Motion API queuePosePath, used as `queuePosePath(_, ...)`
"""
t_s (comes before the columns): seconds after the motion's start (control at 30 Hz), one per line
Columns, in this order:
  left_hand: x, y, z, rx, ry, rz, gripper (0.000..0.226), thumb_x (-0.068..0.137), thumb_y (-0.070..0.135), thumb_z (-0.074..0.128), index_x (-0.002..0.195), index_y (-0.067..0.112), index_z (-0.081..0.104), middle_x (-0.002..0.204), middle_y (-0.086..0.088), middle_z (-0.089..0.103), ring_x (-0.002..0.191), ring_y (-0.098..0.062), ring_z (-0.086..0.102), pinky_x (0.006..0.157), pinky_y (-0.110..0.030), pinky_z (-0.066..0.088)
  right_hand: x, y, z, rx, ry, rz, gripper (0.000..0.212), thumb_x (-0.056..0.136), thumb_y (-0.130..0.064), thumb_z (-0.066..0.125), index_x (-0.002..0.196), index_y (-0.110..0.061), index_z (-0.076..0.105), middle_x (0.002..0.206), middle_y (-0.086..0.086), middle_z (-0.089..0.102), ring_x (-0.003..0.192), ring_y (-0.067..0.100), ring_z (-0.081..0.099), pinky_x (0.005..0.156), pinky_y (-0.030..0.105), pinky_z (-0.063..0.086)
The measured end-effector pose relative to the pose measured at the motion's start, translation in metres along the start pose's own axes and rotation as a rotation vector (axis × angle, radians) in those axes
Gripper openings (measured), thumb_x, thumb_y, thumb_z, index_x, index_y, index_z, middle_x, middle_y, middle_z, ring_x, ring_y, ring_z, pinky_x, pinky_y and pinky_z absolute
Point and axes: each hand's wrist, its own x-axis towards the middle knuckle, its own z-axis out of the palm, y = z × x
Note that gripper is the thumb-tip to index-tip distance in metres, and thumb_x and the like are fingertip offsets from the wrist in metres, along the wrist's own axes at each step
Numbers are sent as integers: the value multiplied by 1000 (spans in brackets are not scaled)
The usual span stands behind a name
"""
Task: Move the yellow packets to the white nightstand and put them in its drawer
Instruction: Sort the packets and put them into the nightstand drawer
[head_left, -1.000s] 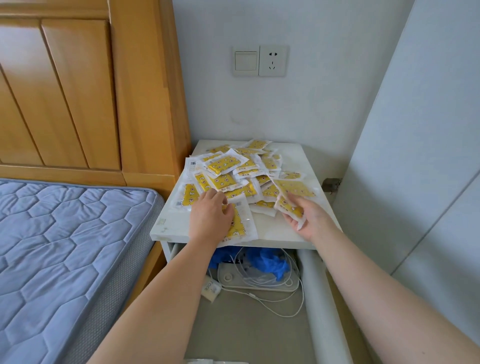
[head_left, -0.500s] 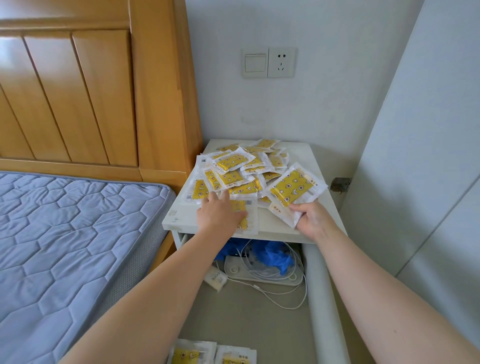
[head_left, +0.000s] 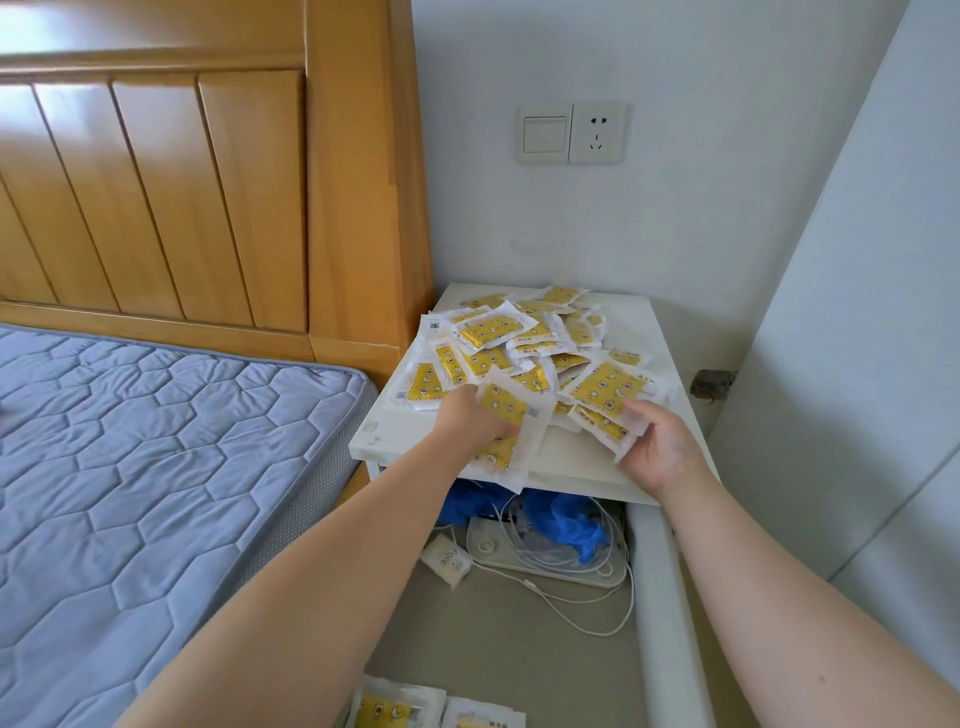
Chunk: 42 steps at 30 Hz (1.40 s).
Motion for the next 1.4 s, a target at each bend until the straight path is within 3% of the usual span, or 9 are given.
queuePosePath(0.17,18,-18,-26,-288,154,-29,54,80,24,76,128,12,56,112,-6,66,89,-20,64,67,-30,53,1,2,7,-25,33,7,19,93,-1,48,108,-7,58,89,12,74,78,25,73,58,41,59)
queuePosePath(0.33,42,-16,-48,-186,271,-11,35,82,24,72,111,8,63,103,-9,68,81,-21,63,59,-28,49,2,2,4,-11,30,28,21,95,4,41,104,-7,56,85,12,74,74,28,73,64,49,58)
queuePosePath(0.53,59,10,-37,119,131,109,56,90,27,62,139,10,42,124,-8,57,103,-23,56,74,-29,47,1,0,6,-29,14,50,21,95,3,42,104,-7,58,88,12,74,75,28,73,63,46,59)
queuePosePath(0.9,63,-4,-37,327,14,298,30,86,30,66,105,10,57,88,-2,57,83,-20,56,63,-26,46,1,-2,6,-10,-8,60,22,95,2,40,103,-7,58,89,14,74,77,29,73,69,48,57)
queuePosePath(1.0,69,-2,-41,411,-100,323,59,80,34,71,129,6,52,129,-12,53,115,-29,54,83,-34,51,1,-2,4,-10,-6,61,23,94,3,41,104,-8,59,91,14,74,79,29,73,69,49,57)
queuePosePath(1.07,68,-1,-44,516,-217,310,75,83,37,69,147,17,35,156,-3,24,143,-24,23,110,-41,34,2,-2,4,-12,-7,66,24,94,3,42,107,-7,59,95,14,74,81,29,72,67,48,59)
queuePosePath(1.17,63,1,-43,543,-317,281,79,90,35,63,153,19,17,161,3,6,148,-17,-2,117,-40,13,4,-2,3,-1,-18,75,24,94,3,42,109,-7,58,97,15,73,82,30,72,66,48,59)
queuePosePath(1.3,51,3,-42,411,-241,313,64,88,27,66,144,16,38,140,-1,43,124,-21,46,96,-33,42,3,-2,3,-8,-27,83,23,94,1,41,106,-7,59,97,15,73,83,30,72,74,50,56)
queuePosePath(1.4,46,-2,-47,231,-129,360,37,84,21,71,119,16,59,114,-2,62,101,-21,60,82,-32,51,3,-3,3,2,-26,86,23,94,2,42,108,-6,58,99,16,72,85,32,72,75,51,56)
